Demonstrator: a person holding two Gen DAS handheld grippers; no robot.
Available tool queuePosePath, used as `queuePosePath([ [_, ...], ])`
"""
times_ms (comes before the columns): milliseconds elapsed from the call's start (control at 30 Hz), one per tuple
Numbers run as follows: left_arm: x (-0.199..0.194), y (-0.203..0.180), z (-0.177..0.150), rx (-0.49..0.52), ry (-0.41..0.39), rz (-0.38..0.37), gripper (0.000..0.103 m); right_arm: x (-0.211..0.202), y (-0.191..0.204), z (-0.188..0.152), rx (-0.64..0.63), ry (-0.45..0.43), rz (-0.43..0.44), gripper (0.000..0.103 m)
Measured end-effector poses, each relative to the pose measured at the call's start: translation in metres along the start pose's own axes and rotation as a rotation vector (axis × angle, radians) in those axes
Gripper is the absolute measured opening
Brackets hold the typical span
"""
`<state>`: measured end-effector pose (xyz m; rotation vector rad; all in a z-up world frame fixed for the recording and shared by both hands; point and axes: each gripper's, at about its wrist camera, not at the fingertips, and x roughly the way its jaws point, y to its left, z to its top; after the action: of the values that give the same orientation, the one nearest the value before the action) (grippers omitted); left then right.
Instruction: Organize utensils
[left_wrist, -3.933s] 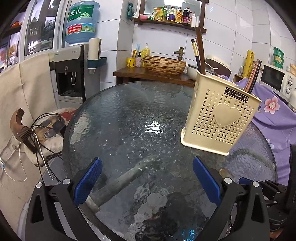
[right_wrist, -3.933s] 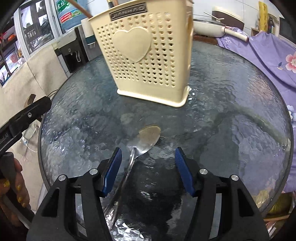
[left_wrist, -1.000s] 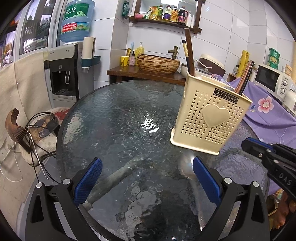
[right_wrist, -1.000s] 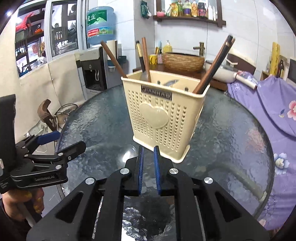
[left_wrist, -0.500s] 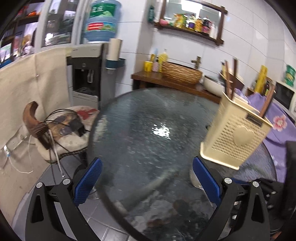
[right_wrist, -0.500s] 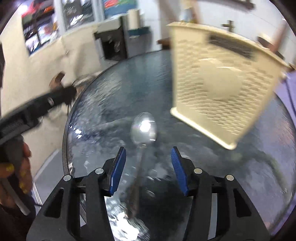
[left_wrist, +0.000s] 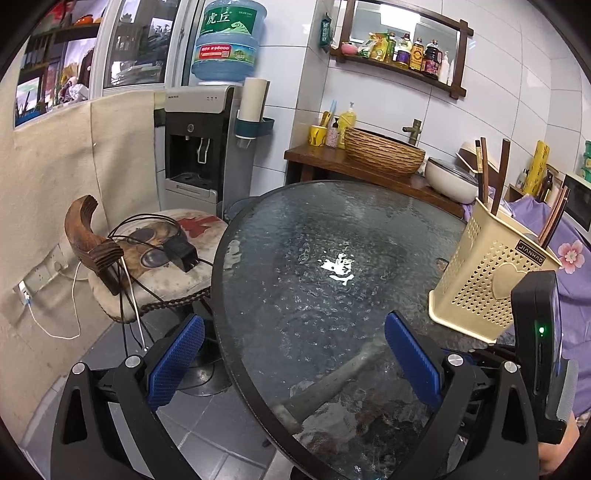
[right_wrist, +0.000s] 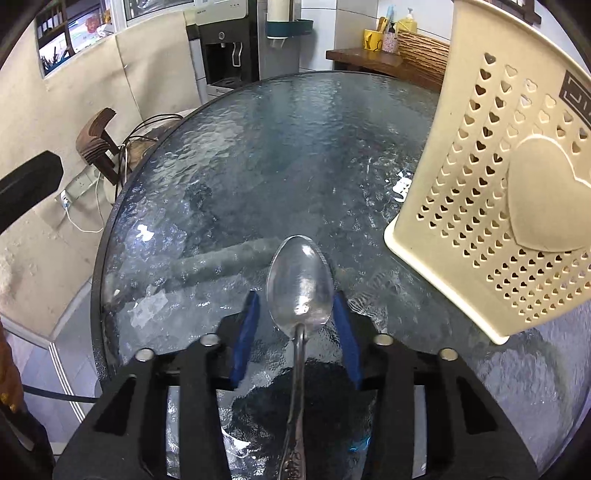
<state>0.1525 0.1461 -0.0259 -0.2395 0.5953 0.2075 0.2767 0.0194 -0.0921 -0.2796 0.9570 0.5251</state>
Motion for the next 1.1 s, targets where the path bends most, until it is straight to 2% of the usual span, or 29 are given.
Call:
queuePosePath([
  [233,0.001,-0.004,-0.001,0.006,0.004,-0.010,0.096,-0.007,-0.009,-0.004,0.028,-0.021,0.019,0.037],
  [433,0.000,-0.010,-0.001,0.014,0.007,-0.023,0.096,-0.046,-0.028,-0.006,0.082,-0.118,0.028,0.037],
  [500,-0.002,-0.013,0.000,0.015,0.007,-0.037,0.096,-0.066,-0.033,-0.006,0.090,-0.159,0.031,0.016],
  [533,-0.002,-0.015,0.000,0.018,0.006,-0.041,0.096,-0.074,-0.035,-0.007,0.090,-0.172,0.034,0.014],
  [667,-0.004,-0.027,0.000,0.041,0.000,-0.058,0.096,-0.103,-0.044,-0.010,0.093,-0.221,0.025,0.014],
  [800,-0.005,-0.033,0.000,0.052,-0.004,-0.061,0.096,-0.096,-0.051,-0.014,0.100,-0.197,0.016,0.014],
  [833,-0.005,-0.033,0.000,0.051,-0.004,-0.056,0.096,-0.095,-0.053,-0.015,0.104,-0.199,0.022,0.019],
  [867,-0.004,-0.031,0.000,0.047,-0.003,-0.050,0.096,-0.092,-0.054,-0.017,0.104,-0.198,0.037,0.038],
  [933,-0.003,-0.025,0.001,0.033,-0.001,-0.042,0.096,-0.085,-0.052,-0.018,0.102,-0.197,0.040,0.060],
  [1100,-0.004,-0.012,0.004,0.008,-0.009,-0.023,0.096,-0.064,-0.033,-0.014,0.033,-0.147,0.077,0.059],
])
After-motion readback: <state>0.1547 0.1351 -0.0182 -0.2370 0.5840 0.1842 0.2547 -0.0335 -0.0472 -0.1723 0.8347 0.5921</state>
